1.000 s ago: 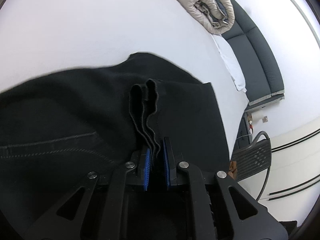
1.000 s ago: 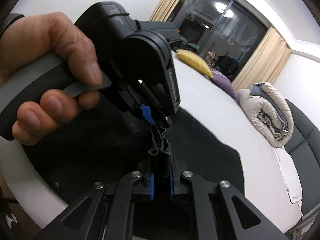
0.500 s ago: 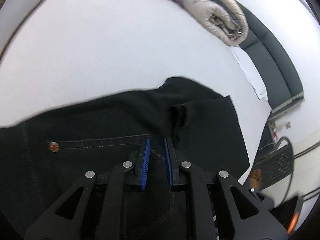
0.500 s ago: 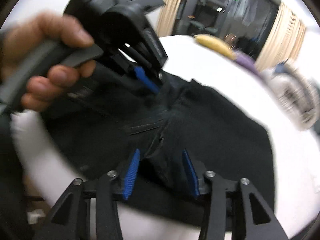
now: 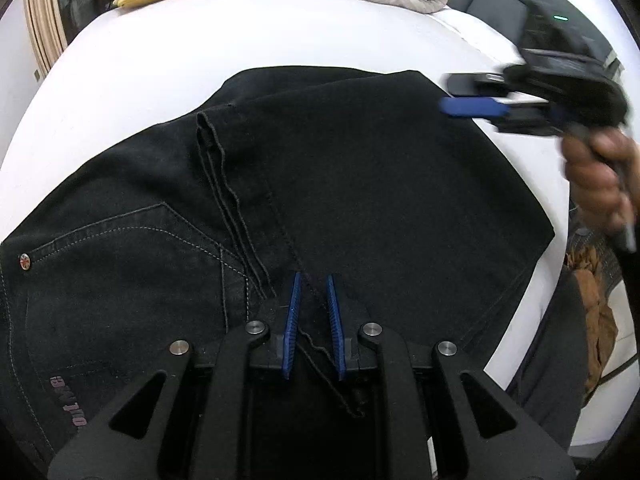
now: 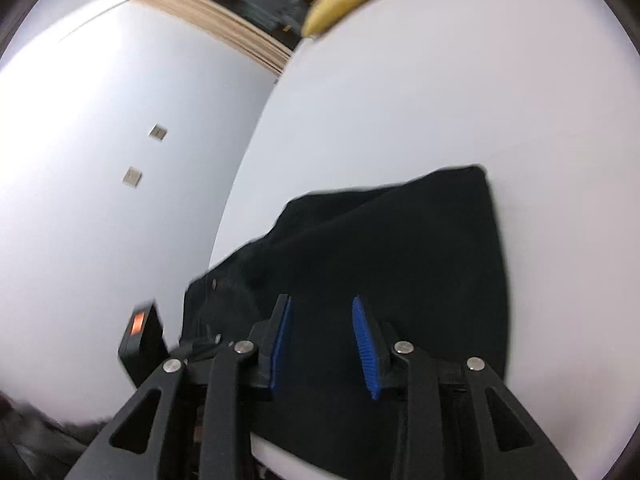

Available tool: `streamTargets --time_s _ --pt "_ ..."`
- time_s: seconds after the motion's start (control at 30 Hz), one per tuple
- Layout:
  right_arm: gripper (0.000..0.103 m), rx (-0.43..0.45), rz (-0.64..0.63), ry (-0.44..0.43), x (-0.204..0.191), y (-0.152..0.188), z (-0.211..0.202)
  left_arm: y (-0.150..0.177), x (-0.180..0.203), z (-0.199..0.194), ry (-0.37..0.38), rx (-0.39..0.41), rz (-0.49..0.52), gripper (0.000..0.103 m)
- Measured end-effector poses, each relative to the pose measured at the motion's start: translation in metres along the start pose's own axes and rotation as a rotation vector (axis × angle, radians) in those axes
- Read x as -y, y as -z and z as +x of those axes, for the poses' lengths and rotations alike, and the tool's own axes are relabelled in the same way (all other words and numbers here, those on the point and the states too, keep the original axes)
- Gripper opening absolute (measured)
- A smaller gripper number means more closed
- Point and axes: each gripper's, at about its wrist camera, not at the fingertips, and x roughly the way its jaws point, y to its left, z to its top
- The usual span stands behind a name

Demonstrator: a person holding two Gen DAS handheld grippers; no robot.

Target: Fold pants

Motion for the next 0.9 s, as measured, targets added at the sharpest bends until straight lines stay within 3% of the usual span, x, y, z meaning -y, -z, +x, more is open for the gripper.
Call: streamTargets --time_s 0.07,0.13,0.17,0.2,0.4,0.57,0.73,0.9 --pt "0.033 -0.027 0.046 0.006 0.020 -0.018 0.016 0.001 -0.002 0.001 -0.009 0.002 -0.002 0.014" --pt "0.017 -0.052 0.081 0.013 0.035 -0.028 0.032 0.001 -0.002 0.001 -0.015 0.005 -0.005 0.014" --pt "0.001 -0.058 0.100 0.019 0.041 -0.025 0.037 0.001 -0.001 0.000 -0.016 0.004 -0.005 0.014" --pt "0.000 -0.058 0.121 0.013 0.047 -0.024 0.038 0.002 0.000 0.000 -0.016 0.004 -0.004 0.014" --pt "0.002 -0.094 0.097 0.002 0.045 0.002 0.029 0.004 -0.011 -0.003 -0.015 0.009 -0.005 0.014" --pt "0.002 -0.139 0.101 -0.003 0.031 0.064 0.015 0.003 0.002 0.001 -0.025 0.015 -0.003 0.014" --pt "0.002 -0.088 0.178 -0.015 0.031 0.104 -0.004 0.008 0.008 0.001 -0.032 0.022 -0.001 0.014" --pt "0.000 -0.039 0.242 -0.032 0.041 0.113 -0.002 0.012 0.009 0.003 -0.030 0.027 -0.003 0.014"
